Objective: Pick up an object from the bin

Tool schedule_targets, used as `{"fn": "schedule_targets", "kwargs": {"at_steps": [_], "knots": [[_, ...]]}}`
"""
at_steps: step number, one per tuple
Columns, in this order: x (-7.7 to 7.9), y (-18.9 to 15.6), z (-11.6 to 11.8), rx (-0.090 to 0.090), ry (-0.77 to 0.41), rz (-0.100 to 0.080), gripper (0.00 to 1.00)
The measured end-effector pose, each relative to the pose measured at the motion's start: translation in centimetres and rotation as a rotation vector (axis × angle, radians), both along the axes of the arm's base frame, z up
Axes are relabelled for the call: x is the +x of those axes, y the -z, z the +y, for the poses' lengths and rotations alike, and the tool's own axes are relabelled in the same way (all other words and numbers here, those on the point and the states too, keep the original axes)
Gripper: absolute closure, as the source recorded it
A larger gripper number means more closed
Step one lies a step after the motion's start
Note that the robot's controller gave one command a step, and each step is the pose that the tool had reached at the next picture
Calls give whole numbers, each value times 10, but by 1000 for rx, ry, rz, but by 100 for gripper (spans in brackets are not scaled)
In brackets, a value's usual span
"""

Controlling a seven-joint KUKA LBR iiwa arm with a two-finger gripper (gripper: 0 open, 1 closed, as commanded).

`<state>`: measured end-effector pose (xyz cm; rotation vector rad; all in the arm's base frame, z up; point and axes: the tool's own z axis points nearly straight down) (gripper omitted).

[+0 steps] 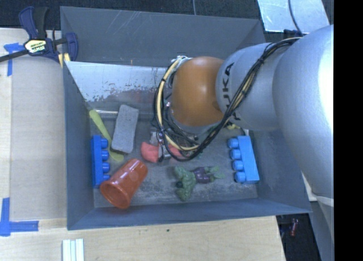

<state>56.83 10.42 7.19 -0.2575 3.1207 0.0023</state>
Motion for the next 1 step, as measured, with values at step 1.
{"fn": "schedule_targets", "kwargs": {"at_steps": [1], "knots": [[-14,-62,3,-2,-31,7,100]]}}
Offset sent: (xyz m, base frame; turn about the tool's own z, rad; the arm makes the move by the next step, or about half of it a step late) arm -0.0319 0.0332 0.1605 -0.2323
